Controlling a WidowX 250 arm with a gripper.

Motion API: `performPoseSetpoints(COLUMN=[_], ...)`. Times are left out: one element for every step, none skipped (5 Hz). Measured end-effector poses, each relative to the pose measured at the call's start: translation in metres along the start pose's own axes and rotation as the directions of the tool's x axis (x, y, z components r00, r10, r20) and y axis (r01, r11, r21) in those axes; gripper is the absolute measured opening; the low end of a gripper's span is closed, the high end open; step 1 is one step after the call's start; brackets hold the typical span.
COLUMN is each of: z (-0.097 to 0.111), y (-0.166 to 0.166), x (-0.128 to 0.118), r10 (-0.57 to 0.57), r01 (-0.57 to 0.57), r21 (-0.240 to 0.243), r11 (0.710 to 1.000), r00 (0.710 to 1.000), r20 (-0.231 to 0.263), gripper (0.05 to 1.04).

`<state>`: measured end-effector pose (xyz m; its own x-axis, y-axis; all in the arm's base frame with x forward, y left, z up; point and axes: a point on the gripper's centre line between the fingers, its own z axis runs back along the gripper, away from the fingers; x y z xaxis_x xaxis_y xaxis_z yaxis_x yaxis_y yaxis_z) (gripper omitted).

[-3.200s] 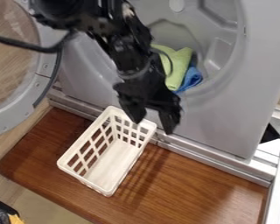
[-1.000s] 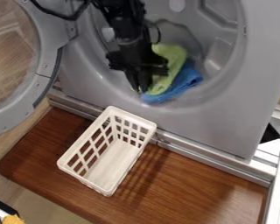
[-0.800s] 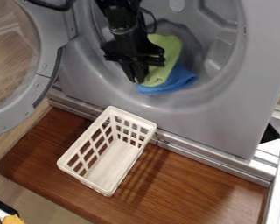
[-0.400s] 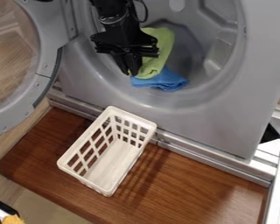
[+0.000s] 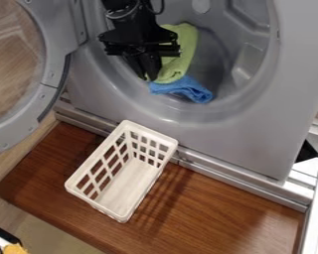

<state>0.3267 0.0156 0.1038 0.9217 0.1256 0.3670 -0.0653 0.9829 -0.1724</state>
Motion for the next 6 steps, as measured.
performPoseSetpoints(z=[0.005,0.007,0.006,0.004,-0.005,-0.025], y=[-0.021,-0.04,-0.054,-0.064,-0.071,-0.082], x=[-0.016,-0.033,-0.051,-0.071,-0.089,-0.103], r10=[-0.036,-0.096,-0.16,-0.225,-0.259,-0.313], r01=[0.035,0.092,0.152,0.212,0.236,0.277], r21=[-0.05,-0.1,-0.122,-0.13,-0.175,-0.21], r11=[0.998,0.991,0.981,0.968,0.956,0.937], r00=[0.999,0.995,0.985,0.97,0.958,0.937], r20=[-0.011,-0.033,-0.061,-0.095,-0.122,-0.157], gripper=[0.09,0.09,0.09,0.09,0.09,0.09])
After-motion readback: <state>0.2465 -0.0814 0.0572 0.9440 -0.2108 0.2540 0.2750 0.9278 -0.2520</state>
